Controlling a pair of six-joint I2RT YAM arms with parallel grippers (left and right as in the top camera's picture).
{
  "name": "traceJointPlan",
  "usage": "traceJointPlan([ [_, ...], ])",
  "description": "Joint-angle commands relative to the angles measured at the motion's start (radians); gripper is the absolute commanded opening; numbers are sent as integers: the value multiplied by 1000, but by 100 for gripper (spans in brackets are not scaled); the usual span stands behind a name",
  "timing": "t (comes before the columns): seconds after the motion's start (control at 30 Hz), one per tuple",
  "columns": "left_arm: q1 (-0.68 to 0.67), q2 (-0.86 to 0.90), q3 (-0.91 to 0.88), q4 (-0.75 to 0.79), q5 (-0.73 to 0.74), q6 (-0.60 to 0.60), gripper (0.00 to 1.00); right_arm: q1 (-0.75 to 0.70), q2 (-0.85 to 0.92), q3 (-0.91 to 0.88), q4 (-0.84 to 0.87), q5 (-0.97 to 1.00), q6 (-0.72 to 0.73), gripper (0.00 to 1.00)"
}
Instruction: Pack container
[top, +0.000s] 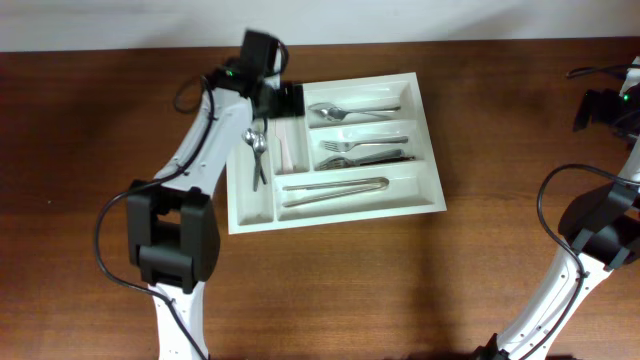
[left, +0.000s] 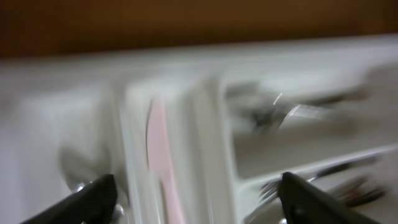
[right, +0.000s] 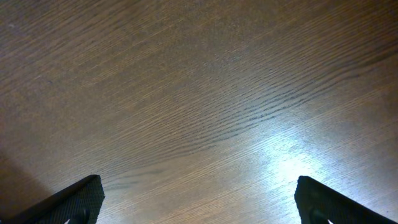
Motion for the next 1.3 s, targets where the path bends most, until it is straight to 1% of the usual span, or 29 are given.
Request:
traceJointPlan([
  [0.0,40,-80,159,-7,-12,90,93,4,-4,-3,0,-5,8,99],
  [0.03,49,-94,186,-8,-12,108,98,4,-4,-3,0,-5,8,99],
  [0.07,60,-112,211,-10,-13,127,99,5,-4,-3,0,-5,8,99],
  [0.17,93,-161,240,-21,-48,147,99,4,-4,-3,0,-5,8,99],
  [0.27,142,-229,240,-93,-169,147,99,4,-4,-3,0,-5,8,99],
  [0.43,218,-304,240,-251,-272,147,99,4,-4,-3,0,-5,8,99],
  [0.57,278,-361,240,-340,-274,147,99,4,-4,-3,0,-5,8,99],
  [0.8,355,-462,240,-418,-273,147,99,4,-4,-3,0,-5,8,99],
  [0.97,362,-517,240,-499,-273,170,99,4,-4,-3,0,-5,8,99],
  [1.13,362,-539,240,-567,-261,169,99,4,-4,-3,0,-5,8,99],
  [1.27,362,-565,223,-592,-194,169,99,4,-4,-3,0,-5,8,99],
])
